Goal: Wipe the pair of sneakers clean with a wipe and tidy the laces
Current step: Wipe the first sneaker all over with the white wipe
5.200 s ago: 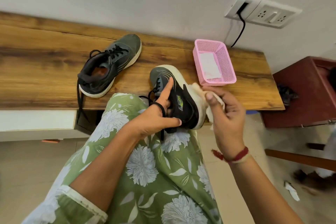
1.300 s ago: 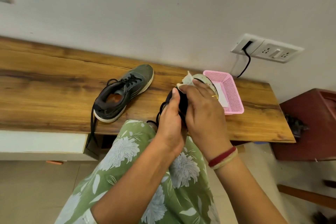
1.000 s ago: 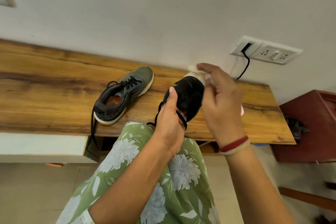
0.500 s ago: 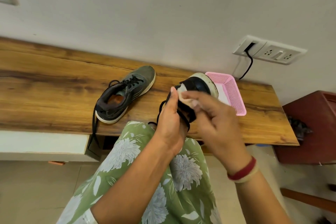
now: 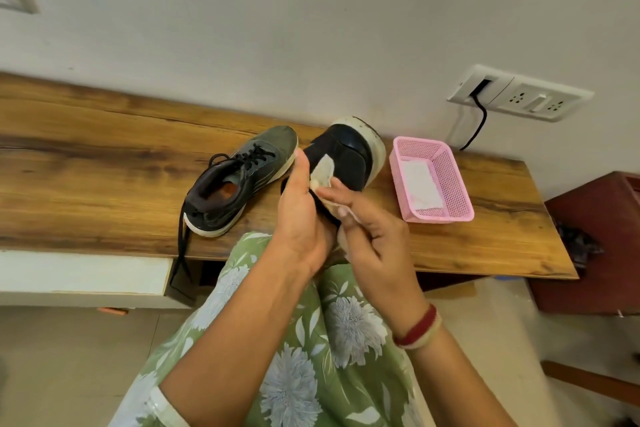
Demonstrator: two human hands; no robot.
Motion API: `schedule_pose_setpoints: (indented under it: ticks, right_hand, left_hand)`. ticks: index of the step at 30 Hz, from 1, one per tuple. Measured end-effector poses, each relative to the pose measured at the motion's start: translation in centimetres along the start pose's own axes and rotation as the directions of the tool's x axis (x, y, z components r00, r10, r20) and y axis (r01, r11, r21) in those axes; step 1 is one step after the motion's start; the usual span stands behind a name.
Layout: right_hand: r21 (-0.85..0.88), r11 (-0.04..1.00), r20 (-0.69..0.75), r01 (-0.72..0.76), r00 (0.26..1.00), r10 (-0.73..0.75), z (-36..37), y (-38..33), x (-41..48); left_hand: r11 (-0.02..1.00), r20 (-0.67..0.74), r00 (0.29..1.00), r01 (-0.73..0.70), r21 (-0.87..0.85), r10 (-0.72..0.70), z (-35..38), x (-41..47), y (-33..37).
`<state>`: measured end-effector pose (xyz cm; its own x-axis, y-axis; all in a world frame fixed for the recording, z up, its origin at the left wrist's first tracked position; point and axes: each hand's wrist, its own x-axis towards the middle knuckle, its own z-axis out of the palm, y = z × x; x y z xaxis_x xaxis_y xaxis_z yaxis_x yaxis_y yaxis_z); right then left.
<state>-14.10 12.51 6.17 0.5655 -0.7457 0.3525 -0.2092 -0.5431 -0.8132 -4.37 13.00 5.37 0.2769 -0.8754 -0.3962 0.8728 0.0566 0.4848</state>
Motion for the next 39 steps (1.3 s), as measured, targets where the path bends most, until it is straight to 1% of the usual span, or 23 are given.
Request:
schedule_pose_setpoints:
  ticks: [1,2,4,6,7,9,10,11,14,17,19,21,23,25,26,27,28,30,32,34,35,36,39]
  right_hand:
    - [0.036,0.999,-0.035,-0.015,0.999,0.017,-0.4,-0.3,0.4]
    - [0.023,1.000,-0.102,-0.004,0.995,0.006,-0.9,-0.4,1.0]
    - [-0.078,0.997,-0.255,0.025,0.966,-0.044,-1.8,0.2,2.4]
    - [-0.194,0.980,-0.325,0.042,0.940,-0.104,-1.9,1.3,3.5]
    - [-0.272,0.959,-0.297,0.080,0.941,-0.163,-1.5,2.1,3.7]
    - [-0.459,0.860,-0.135,0.222,0.940,-0.315,-0.4,4.2,2.9]
    - [-0.516,0.807,-0.064,0.287,0.927,-0.370,0.0,5.2,2.3]
    - [-0.546,0.776,-0.031,0.315,0.918,-0.395,0.2,5.9,1.8]
    - [-0.533,0.792,-0.081,0.297,0.914,-0.397,0.5,6.3,1.1]
    - [-0.519,0.815,-0.137,0.259,0.915,-0.379,0.8,5.8,0.0]
    - [-0.514,0.833,-0.157,0.204,0.933,-0.325,0.8,5.7,-0.6]
    - [-0.467,0.880,-0.182,0.088,0.964,-0.193,1.1,6.1,-1.4]
    - [-0.297,0.950,-0.245,-0.101,0.969,0.027,1.5,6.5,-2.1]
    - [-0.057,0.962,-0.312,-0.268,0.920,0.238,1.6,6.2,-2.5]
    - [0.025,0.957,-0.343,-0.290,0.897,0.280,1.6,5.7,-2.3]
    - [0.060,0.961,-0.377,-0.271,0.885,0.274,1.5,5.0,-1.7]
    - [0.056,0.973,-0.412,-0.226,0.882,0.229,1.4,4.2,-0.9]
    - [-0.012,0.995,-0.439,-0.099,0.895,0.084,1.5,2.7,1.1]
    - [-0.137,0.990,-0.355,0.019,0.933,-0.067,2.1,2.0,2.7]
    - [-0.347,0.932,-0.212,0.109,0.958,-0.191,2.9,2.7,3.3]
    - [-0.422,0.897,-0.165,0.134,0.961,-0.221,3.2,3.4,3.1]
    - [-0.456,0.879,-0.145,0.139,0.963,-0.228,3.6,4.0,2.5]
    - [-0.396,0.913,-0.142,0.101,0.975,-0.169,4.6,5.4,0.5]
  left_hand:
    - [1.000,-0.007,1.000,-0.015,0.009,0.015,-0.1,0.1,0.2]
    - [0.999,-0.010,0.999,-0.032,0.014,0.032,0.0,0.2,0.3]
    - [0.998,-0.007,0.998,-0.060,0.028,0.060,0.0,0.5,0.3]
    - [0.997,-0.002,0.998,-0.064,0.038,0.064,0.1,0.4,0.1]
    - [0.997,0.001,0.998,-0.059,0.046,0.059,0.2,0.3,0.0]
    - [0.997,0.011,0.999,-0.054,0.062,0.053,0.2,0.0,-0.4]
    - [0.997,0.013,0.998,-0.060,0.058,0.059,0.1,-0.1,-0.6]
    - [0.996,0.009,0.998,-0.070,0.057,0.069,0.0,-0.1,-0.8]
    - [0.991,0.003,0.995,-0.098,0.096,0.098,-0.3,0.0,-1.0]
    - [0.990,-0.023,0.996,-0.084,0.111,0.087,-0.2,0.0,-1.0]
    - [0.990,-0.037,0.996,-0.075,0.117,0.079,-0.2,0.0,-0.6]
    - [0.991,-0.063,0.994,-0.087,0.101,0.093,-0.4,0.3,0.1]
    - [0.990,-0.096,0.988,-0.114,0.083,0.122,-0.9,0.5,1.0]
    - [0.990,-0.121,0.984,-0.126,0.064,0.133,-1.4,0.6,1.8]
    - [0.990,-0.127,0.982,-0.131,0.057,0.138,-1.6,0.7,2.0]
    - [0.990,-0.128,0.982,-0.134,0.050,0.140,-1.8,0.7,2.2]
    - [0.989,-0.126,0.982,-0.138,0.051,0.143,-1.9,0.7,2.2]
    - [0.989,-0.119,0.983,-0.135,0.068,0.143,-1.9,0.6,2.0]
    - [0.988,-0.099,0.986,-0.125,0.087,0.133,-1.8,0.7,1.7]
    - [0.990,-0.065,0.991,-0.110,0.090,0.116,-1.7,0.8,1.5]
    - [0.991,-0.050,0.992,-0.109,0.080,0.113,-1.7,0.9,1.5]
    - [0.992,-0.044,0.993,-0.111,0.066,0.114,-1.8,0.9,1.6]
    - [0.992,-0.100,0.987,-0.123,0.026,0.125,-2.2,1.3,2.6]
